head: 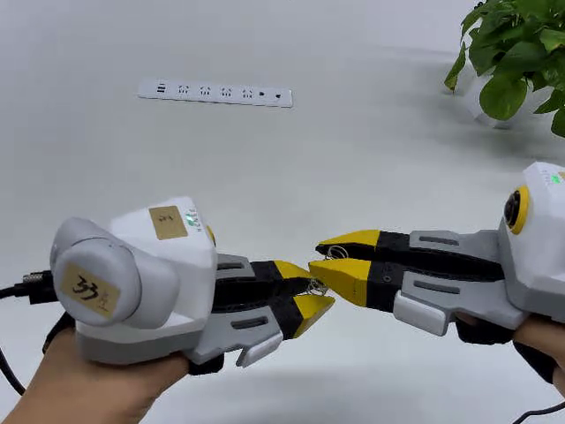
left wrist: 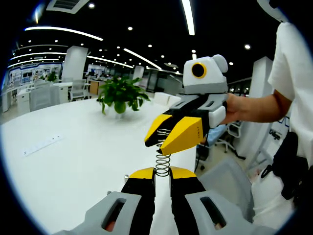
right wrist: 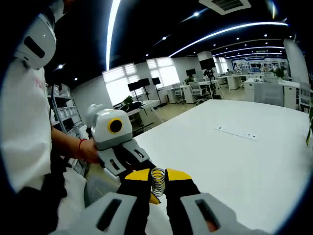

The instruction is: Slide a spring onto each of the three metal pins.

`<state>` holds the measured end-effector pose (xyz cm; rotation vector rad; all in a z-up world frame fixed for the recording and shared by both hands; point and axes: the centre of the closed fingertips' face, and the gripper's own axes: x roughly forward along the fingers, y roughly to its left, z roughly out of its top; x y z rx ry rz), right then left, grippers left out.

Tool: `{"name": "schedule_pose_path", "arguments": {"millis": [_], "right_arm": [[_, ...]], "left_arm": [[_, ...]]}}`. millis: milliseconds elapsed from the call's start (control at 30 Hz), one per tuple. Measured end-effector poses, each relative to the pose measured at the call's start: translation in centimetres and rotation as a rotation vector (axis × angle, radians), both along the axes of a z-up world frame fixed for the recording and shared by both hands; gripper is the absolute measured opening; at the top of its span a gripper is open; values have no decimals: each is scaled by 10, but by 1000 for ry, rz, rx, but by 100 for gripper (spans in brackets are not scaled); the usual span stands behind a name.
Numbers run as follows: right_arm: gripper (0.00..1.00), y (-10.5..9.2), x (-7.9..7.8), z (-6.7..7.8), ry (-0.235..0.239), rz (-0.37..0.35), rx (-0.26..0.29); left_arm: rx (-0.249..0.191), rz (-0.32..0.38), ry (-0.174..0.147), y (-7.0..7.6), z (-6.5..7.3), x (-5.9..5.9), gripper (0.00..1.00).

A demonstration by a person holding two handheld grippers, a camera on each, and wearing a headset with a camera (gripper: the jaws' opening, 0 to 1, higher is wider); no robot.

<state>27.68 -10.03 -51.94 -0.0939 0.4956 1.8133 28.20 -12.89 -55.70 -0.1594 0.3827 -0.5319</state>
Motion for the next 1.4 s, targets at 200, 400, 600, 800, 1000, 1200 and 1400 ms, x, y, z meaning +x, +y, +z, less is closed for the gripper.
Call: {"name": "schedule_pose_path", "arguments": {"millis": [200, 400, 600, 800, 1000, 1200, 1400], "right_arm": [[16, -2, -1, -1, -14, 29, -17], [23, -11, 1, -4, -154, 162, -97], [31, -19, 1, -3, -359, 412, -223], [37, -20, -11, -3, -505, 653, -315], [30, -15, -16, -10, -571, 791, -367], [25, -14, -16, -23, -623, 881, -424], [20, -17, -17, -28, -652, 938, -464]], "left_arm": [[-1, -6, 3, 0, -1, 0, 10], [16, -22, 11, -2, -4, -1, 10], [34, -34, 13, -2, -7, -2, 10], [43, -39, 12, -2, -8, -3, 10], [55, -48, 9, -2, -9, -3, 10], [57, -49, 6, 1, -11, -3, 10], [61, -54, 8, 1, -14, -2, 10]]}}
